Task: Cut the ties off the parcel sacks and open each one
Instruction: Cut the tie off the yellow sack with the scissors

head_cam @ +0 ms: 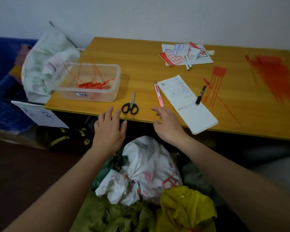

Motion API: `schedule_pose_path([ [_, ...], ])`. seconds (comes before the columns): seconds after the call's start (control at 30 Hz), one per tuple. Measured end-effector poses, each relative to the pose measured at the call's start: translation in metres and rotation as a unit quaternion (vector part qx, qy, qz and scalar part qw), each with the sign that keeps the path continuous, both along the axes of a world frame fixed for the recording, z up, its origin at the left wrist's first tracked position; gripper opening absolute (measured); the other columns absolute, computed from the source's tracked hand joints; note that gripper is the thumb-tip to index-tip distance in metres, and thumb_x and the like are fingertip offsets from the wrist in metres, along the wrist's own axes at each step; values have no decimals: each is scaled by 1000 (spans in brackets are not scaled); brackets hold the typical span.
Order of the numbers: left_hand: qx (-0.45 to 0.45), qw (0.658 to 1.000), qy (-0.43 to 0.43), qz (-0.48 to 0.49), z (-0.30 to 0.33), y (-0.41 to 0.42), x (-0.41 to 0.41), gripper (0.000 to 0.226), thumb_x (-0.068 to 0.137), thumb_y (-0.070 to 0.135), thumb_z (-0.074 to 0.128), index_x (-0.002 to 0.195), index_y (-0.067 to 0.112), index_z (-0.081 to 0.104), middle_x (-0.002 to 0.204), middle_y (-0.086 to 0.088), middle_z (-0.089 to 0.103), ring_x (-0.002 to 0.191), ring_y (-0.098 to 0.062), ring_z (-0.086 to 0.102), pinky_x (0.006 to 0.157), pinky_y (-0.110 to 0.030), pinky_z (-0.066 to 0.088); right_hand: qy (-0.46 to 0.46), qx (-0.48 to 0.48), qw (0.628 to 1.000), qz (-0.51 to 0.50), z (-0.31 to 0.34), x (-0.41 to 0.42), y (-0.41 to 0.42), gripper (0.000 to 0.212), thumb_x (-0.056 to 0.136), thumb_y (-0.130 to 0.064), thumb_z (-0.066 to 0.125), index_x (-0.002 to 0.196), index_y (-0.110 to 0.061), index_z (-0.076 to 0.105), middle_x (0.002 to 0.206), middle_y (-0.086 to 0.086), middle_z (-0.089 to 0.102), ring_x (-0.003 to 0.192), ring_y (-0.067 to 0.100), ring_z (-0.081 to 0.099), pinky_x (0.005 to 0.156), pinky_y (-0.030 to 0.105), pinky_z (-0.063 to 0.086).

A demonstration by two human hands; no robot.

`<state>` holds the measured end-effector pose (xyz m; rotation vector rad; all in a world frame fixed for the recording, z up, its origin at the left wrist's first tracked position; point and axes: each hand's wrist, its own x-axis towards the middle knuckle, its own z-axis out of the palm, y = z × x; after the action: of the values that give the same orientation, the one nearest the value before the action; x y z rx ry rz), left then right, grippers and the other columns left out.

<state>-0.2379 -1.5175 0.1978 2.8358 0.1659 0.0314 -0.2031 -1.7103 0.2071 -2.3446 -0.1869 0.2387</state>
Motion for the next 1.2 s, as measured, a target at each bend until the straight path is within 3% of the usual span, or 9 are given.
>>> schedule_pose_path([
  [0.23,13,999,30,-30,-41,50,44,53,101,45,32,147,20,26,158,-10,14,141,-30,16,109,-50,24,13,-83,996,14,-44,66,93,37,101,-27,48,138,-24,49,129,9,48,122,29,42,100,35,37],
  [0.43,-3,999,29,-26,-62,72,49,49,101,42,34,144,19,32,156,-11,18,139,-31,17,107,-51,26,-102,-208,968,-99,-59,77,115,34,92,-54,55,96,-21,61,97,0,58,103,23,50,82,36,40],
  [0.53,-13,999,28,-25,-64,72,44,45,101,40,36,141,20,35,154,-11,20,138,-31,19,106,-51,26,-70,-231,964,-113,-57,80,113,32,91,-42,61,71,-19,51,69,-5,49,90,22,55,64,33,35],
  [0.6,-15,999,34,-23,-62,66,40,45,101,40,36,140,19,36,154,-12,20,137,-32,18,106,-51,25,-23,-239,964,-118,-54,83,104,33,89,-30,64,64,-18,46,66,-4,48,77,22,59,51,28,30],
  [0.73,-17,999,39,-17,-54,44,26,49,101,40,35,143,16,34,155,-13,18,139,-34,17,107,-52,24,33,-214,970,-110,-41,73,76,25,83,-23,73,73,-12,54,69,-1,49,53,14,44,41,25,27],
  [0.8,-12,999,35,-21,-52,27,12,49,101,40,35,143,15,35,155,-14,19,139,-34,16,108,-52,24,53,-203,973,-93,-35,51,56,36,80,-27,77,65,-15,46,66,-1,46,52,13,43,41,26,26],
  [0.93,-18,999,35,-27,-58,-18,-34,50,101,41,36,143,16,34,154,-14,20,139,-33,17,108,-51,24,70,-135,986,-65,-35,-24,2,28,79,-29,76,69,-9,59,61,2,47,54,18,48,45,28,28],
  [1.03,-32,998,47,-28,-72,-62,-85,49,100,42,37,143,17,36,153,-13,22,138,-33,18,107,-51,25,99,-90,990,-39,-43,-92,-52,40,83,-29,72,60,-9,48,53,4,40,50,20,42,52,29,31],
  [1.2,-54,994,78,-59,-104,-145,-166,50,99,41,38,142,15,38,153,-14,24,137,-32,21,107,-52,25,192,-32,978,-77,-81,-191,-148,43,86,-26,70,55,-10,45,52,9,34,44,19,30,41,27,19],
])
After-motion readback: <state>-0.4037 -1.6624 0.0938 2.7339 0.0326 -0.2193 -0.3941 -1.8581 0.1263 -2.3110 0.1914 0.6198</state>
